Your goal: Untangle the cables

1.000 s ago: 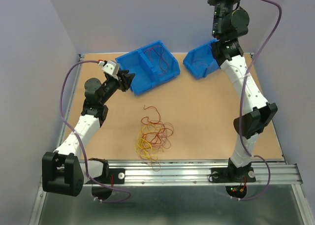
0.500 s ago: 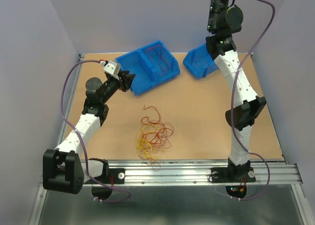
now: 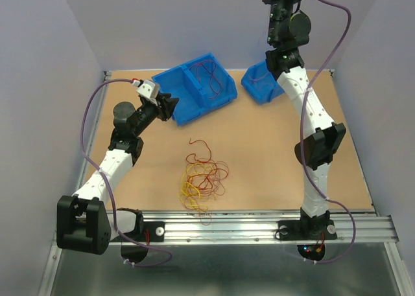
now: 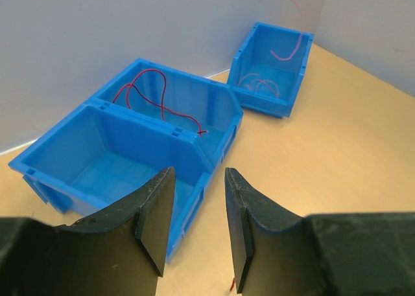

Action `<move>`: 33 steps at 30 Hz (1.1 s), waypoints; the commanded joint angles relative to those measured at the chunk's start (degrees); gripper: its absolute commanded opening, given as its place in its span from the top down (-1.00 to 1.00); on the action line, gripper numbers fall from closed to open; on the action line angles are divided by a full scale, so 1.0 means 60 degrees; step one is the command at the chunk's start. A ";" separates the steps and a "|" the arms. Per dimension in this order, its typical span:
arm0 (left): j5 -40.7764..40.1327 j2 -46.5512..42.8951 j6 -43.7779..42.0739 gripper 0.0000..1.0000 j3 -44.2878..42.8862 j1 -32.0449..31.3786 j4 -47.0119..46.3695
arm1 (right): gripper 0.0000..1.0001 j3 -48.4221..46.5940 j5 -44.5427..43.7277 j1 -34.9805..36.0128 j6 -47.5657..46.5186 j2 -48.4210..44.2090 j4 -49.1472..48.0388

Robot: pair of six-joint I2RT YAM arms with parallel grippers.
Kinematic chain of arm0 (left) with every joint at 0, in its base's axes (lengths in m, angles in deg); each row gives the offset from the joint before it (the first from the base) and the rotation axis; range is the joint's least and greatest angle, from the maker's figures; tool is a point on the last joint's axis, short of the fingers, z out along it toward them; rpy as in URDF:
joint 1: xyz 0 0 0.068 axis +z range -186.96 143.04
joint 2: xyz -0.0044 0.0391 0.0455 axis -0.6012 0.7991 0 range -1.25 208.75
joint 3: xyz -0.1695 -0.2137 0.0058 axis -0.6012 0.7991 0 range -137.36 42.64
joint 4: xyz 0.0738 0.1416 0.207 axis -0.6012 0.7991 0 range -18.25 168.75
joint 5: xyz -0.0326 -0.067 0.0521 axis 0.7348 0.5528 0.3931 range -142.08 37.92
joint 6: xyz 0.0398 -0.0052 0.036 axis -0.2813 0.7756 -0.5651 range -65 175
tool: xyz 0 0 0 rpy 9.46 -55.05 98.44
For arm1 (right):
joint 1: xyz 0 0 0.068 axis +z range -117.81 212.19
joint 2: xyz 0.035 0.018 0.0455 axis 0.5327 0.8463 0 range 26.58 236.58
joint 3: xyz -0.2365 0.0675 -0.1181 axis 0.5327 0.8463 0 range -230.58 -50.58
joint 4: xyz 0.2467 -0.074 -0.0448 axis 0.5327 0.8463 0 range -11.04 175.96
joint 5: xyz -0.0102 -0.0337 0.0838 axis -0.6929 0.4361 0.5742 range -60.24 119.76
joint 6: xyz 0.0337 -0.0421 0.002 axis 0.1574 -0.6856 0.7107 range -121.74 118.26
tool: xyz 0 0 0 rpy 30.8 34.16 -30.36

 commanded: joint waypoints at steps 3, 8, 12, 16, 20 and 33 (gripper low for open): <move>0.0258 -0.0140 -0.0089 0.05 -0.0402 0.0026 -0.0444 | 0.99 0.0004 0.0003 -0.0056 0.0396 0.0375 -0.0745; 0.0243 -0.0169 -0.0103 0.05 -0.0387 0.0026 -0.0444 | 0.99 0.1058 0.0149 -0.0231 0.0953 0.0301 -0.1273; 0.0244 -0.0169 -0.0103 0.05 -0.0402 0.0026 -0.0444 | 0.99 0.1643 0.0135 -0.0334 0.1085 0.0345 -0.1595; 0.0243 -0.0140 -0.0118 0.05 -0.0402 0.0026 -0.0444 | 0.99 0.2332 0.0018 -0.0422 0.1085 0.0243 -0.1918; 0.0243 -0.0140 -0.0132 0.05 -0.0387 0.0026 -0.0444 | 0.99 0.3312 -0.0056 -0.0568 0.1144 -0.0151 -0.2386; 0.0141 -0.0228 -0.0162 0.05 -0.0358 0.0040 -0.0430 | 0.99 0.7413 -0.1534 -0.0584 -0.0098 -0.1690 -0.4112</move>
